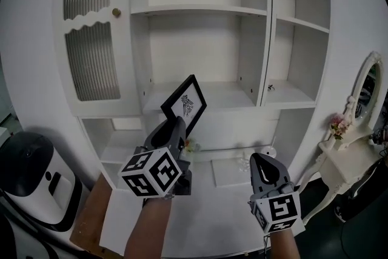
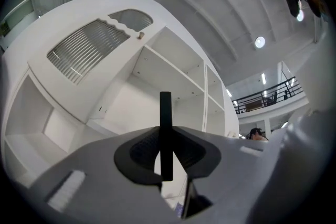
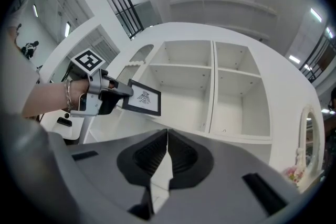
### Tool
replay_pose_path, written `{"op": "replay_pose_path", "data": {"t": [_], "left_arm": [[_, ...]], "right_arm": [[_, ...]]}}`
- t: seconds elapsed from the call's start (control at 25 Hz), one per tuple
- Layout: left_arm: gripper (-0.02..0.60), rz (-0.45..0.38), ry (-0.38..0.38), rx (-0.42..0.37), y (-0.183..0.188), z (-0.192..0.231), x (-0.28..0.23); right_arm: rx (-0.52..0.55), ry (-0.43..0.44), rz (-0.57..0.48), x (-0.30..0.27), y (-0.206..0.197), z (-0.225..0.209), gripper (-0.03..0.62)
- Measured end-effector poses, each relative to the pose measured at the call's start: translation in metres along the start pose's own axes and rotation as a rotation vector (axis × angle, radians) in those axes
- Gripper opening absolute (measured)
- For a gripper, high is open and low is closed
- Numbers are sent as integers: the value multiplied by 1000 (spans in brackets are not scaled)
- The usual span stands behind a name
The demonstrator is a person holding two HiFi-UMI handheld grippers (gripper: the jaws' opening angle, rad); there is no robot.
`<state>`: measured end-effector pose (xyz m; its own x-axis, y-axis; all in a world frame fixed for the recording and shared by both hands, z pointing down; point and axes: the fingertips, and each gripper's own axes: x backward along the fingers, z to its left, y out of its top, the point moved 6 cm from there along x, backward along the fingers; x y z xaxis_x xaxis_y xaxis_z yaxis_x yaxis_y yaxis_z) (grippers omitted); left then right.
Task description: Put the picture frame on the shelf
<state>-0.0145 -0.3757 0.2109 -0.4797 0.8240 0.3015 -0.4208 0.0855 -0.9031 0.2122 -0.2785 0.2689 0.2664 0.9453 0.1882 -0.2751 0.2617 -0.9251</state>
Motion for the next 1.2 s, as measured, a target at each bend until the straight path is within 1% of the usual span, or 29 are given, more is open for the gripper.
{"op": "replay_pose_path", "data": {"t": [0.16,0.28,0.48,0.6,0.72,0.92,1.08,1.2], "left_arm": [[75,-16,58,123,-10,8,-15],[75,-43,104,213,-15,11,-25],[75,-101,130,366,-14,11,-41],[75,-116,146,455,-15,16,-47],[75,-109,158,564,-19,23,-53],[75,-69,149,690,-21,36,-66],[75,-38,149,857,-26,44,-75],[75,-49,160,946,-33,51,-77]], "right_arm": [[-5,29,-2,-13,-9,-10,11],[-7,53,-6,-22,-12,-17,11],[-4,84,-20,-37,-14,-27,11],[-15,82,-28,-45,-15,-28,11],[-23,78,-27,-55,-18,-25,11],[-36,99,-29,-72,-15,-9,11],[-39,104,-32,-82,-12,-2,11],[-38,109,-33,-88,-11,3,11]]}}
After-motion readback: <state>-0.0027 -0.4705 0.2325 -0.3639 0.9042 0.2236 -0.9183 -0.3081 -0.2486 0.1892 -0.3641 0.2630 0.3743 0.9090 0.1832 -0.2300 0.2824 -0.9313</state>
